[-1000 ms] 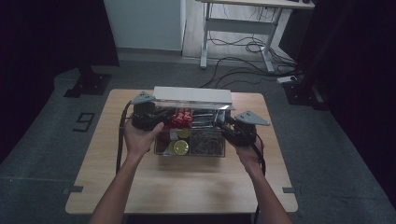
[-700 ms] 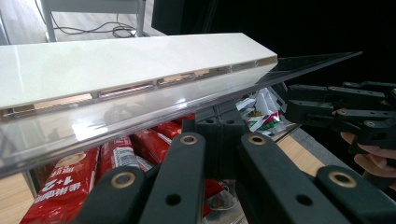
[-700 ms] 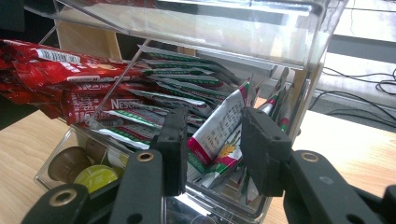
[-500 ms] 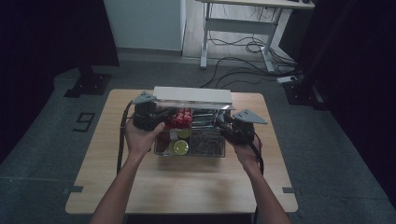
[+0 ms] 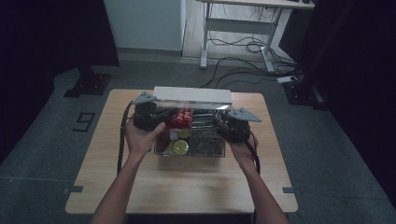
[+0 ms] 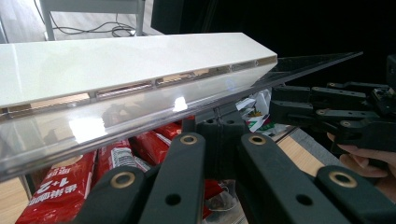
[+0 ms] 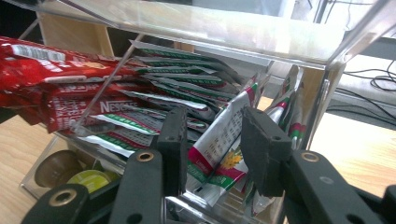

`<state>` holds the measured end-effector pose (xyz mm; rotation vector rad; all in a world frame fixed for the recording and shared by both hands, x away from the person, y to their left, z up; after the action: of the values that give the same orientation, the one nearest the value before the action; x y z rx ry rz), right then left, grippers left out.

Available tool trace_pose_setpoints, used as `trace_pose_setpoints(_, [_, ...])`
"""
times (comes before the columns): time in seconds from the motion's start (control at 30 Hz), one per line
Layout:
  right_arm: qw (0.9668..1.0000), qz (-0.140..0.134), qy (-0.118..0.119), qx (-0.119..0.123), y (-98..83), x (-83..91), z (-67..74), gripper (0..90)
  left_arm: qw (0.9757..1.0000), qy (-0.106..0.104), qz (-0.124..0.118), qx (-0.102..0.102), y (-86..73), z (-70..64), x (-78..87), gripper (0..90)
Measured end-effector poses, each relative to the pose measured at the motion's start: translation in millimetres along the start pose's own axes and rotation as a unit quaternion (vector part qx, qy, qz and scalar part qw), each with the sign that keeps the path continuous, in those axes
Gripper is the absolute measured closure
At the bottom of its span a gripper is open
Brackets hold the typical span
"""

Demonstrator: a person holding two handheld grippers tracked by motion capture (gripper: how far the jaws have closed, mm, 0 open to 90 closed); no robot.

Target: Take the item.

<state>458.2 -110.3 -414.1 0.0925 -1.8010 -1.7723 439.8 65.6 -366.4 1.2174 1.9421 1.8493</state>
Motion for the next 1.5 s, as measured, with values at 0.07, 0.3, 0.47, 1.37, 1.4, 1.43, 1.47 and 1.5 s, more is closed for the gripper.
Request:
trace_pose_setpoints(0.07, [1.0000, 0.000, -0.003, 0.000, 0.0, -1.4, -0.5, 61.3, 1.0000, 0.000, 0.000, 0.000, -0.1, 0.0, 0.0, 90.0])
trace_pose_setpoints(0.3, [0.9999, 0.007, -0.011, 0.004, -2.4, -5.2, 0.3, 61.1, 1.0000, -0.002, 0.000, 0.000, -0.7, 0.0, 0.1, 90.0])
trace_pose_setpoints(0.47, [0.9996, 0.016, -0.020, 0.015, -5.6, -8.2, 2.1, 61.1, 1.0000, -0.002, 0.000, 0.000, -0.9, 0.0, 0.2, 90.0])
trace_pose_setpoints(1.37, [0.9989, -0.026, 0.003, -0.039, -3.4, 17.3, -6.7, 87.5, 1.0000, 0.000, -0.003, 0.005, -2.0, 2.5, -1.3, 90.0])
trace_pose_setpoints(1.4, [0.9988, -0.029, 0.004, -0.039, -3.0, 18.8, -6.4, 87.5, 1.0000, 0.000, -0.003, 0.005, -2.1, 2.6, -1.5, 90.0])
trace_pose_setpoints(1.43, [0.9987, -0.032, 0.005, -0.039, -2.5, 20.9, -6.3, 87.5, 1.0000, 0.000, -0.003, 0.005, -2.0, 2.6, -1.7, 90.0])
trace_pose_setpoints(1.47, [0.9986, -0.035, 0.006, -0.040, -2.0, 22.4, -6.2, 87.5, 1.0000, 0.000, -0.003, 0.005, -2.0, 2.6, -1.8, 90.0])
trace_pose_setpoints(1.5, [0.9984, -0.038, 0.007, -0.041, -1.2, 24.8, -6.4, 87.5, 1.0000, 0.000, -0.004, 0.005, -1.9, 2.5, -1.9, 90.0])
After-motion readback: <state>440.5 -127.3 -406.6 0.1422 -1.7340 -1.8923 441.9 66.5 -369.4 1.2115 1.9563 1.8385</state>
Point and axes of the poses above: each handheld gripper's, and its own axes: x roughly backward along the jaws, y roughly out of its top, z roughly to its left, the point moved 10 cm from there along -x, roughly forward along the jaws, and after that the axes turned 3 degrees about -x, right-handed, at the moved point
